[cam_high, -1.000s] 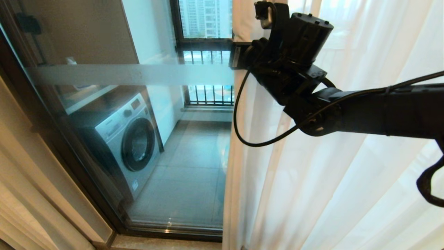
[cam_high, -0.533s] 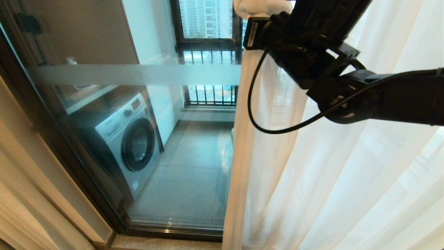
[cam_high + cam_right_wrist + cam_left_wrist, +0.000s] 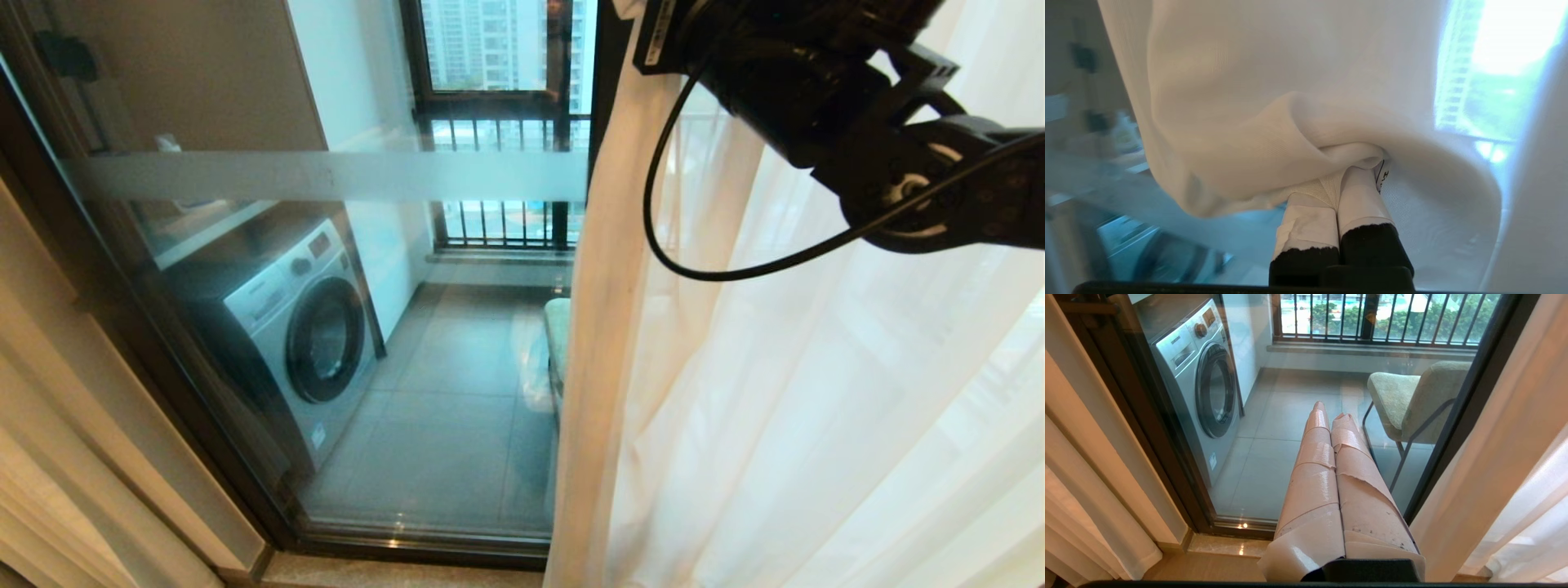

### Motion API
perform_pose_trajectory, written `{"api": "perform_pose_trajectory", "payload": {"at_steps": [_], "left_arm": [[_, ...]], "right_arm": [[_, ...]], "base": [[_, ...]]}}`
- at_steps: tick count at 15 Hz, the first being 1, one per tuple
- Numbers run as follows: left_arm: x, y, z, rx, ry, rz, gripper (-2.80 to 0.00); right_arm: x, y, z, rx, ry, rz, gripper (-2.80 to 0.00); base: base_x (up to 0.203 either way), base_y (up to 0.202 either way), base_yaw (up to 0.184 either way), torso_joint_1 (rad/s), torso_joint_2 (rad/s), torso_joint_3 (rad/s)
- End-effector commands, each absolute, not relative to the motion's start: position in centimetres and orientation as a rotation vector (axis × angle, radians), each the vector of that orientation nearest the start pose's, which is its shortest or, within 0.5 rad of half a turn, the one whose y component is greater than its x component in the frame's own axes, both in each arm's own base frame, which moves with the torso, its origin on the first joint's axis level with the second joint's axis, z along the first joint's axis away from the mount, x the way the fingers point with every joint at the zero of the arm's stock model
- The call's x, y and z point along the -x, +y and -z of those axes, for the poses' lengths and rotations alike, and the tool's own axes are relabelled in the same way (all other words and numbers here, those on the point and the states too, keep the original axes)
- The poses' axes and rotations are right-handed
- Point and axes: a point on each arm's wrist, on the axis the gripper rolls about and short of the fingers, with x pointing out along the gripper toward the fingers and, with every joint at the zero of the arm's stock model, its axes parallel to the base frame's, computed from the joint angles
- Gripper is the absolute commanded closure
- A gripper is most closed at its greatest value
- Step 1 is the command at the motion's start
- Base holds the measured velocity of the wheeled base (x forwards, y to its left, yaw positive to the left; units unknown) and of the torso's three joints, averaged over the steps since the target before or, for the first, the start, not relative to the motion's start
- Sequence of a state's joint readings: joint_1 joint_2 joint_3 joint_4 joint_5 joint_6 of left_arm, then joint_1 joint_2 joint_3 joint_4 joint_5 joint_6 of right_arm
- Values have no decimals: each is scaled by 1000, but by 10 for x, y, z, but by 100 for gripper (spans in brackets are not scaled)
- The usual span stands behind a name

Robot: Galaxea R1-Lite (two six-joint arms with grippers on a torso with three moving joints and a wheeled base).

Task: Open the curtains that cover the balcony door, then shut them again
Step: Pull the inner curtains open on both sides

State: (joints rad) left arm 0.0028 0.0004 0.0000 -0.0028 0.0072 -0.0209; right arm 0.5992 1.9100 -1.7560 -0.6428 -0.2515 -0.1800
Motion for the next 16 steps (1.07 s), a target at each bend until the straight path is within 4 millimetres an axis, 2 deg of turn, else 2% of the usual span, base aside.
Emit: {"api": "perform_pose_trajectory", "payload": {"at_steps": [1, 3, 5, 11, 13, 16], "left_arm": [[23, 0, -76, 21, -3, -11, 0], [23, 0, -76, 21, -3, -11, 0], [23, 0, -76, 21, -3, -11, 0], [23, 0, -76, 21, -3, -11, 0], [23, 0, -76, 21, -3, -11, 0], [23, 0, -76, 21, -3, -11, 0]], "right_arm": [[-307, 179, -395, -19, -517, -237, 0], [-303, 154, -399, 3, -509, -182, 0], [-297, 131, -387, 36, -446, -144, 0], [-254, 58, -370, 4, -370, -9, 0], [-245, 41, -373, -3, -383, 20, 0], [-232, 23, -366, 24, -370, 7, 0]], "base": [[0, 0, 0, 0, 0, 0], [0, 0, 0, 0, 0, 0], [0, 0, 0, 0, 0, 0], [0, 0, 0, 0, 0, 0], [0, 0, 0, 0, 0, 0], [0, 0, 0, 0, 0, 0]]}}
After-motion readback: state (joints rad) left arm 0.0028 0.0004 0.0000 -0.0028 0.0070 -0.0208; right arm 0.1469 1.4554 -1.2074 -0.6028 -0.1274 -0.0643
